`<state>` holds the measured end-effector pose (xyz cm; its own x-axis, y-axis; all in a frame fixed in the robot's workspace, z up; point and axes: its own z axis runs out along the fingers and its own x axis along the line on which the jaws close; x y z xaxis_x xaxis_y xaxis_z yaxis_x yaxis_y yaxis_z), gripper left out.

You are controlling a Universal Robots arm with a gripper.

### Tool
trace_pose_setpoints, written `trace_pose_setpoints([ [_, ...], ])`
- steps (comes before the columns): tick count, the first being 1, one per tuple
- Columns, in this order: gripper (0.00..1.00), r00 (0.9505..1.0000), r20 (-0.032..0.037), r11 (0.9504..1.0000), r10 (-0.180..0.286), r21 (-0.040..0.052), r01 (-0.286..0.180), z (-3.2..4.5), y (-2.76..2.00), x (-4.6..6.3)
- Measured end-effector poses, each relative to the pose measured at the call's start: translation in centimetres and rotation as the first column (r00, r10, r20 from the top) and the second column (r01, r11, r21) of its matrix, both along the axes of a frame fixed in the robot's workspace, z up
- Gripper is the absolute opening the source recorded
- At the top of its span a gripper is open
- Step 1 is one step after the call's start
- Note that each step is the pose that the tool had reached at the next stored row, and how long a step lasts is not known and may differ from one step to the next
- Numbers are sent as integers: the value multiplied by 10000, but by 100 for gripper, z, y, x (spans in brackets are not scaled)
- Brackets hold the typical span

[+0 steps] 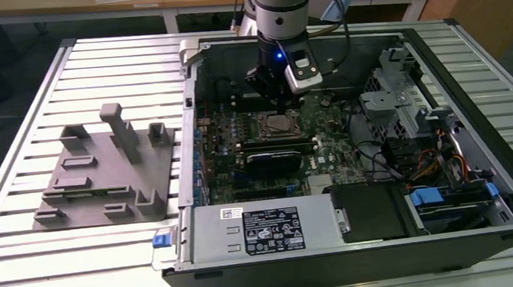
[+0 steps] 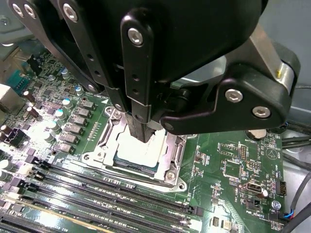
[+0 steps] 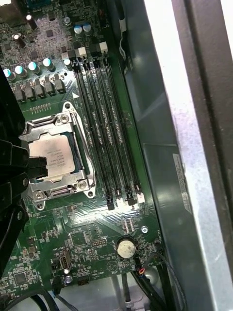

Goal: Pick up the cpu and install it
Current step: 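Install the second cpu locking lever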

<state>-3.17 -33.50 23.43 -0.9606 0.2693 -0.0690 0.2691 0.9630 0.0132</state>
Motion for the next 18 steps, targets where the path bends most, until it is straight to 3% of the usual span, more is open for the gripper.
trace_pose_setpoints([
  [5,11,10000,0,10000,2,0,-2,0,-8,0],
  [9,11,10000,0,10000,0,1,0,0,-50,0],
  [18,11,10000,-1,10000,0,0,0,-2,-235,0],
])
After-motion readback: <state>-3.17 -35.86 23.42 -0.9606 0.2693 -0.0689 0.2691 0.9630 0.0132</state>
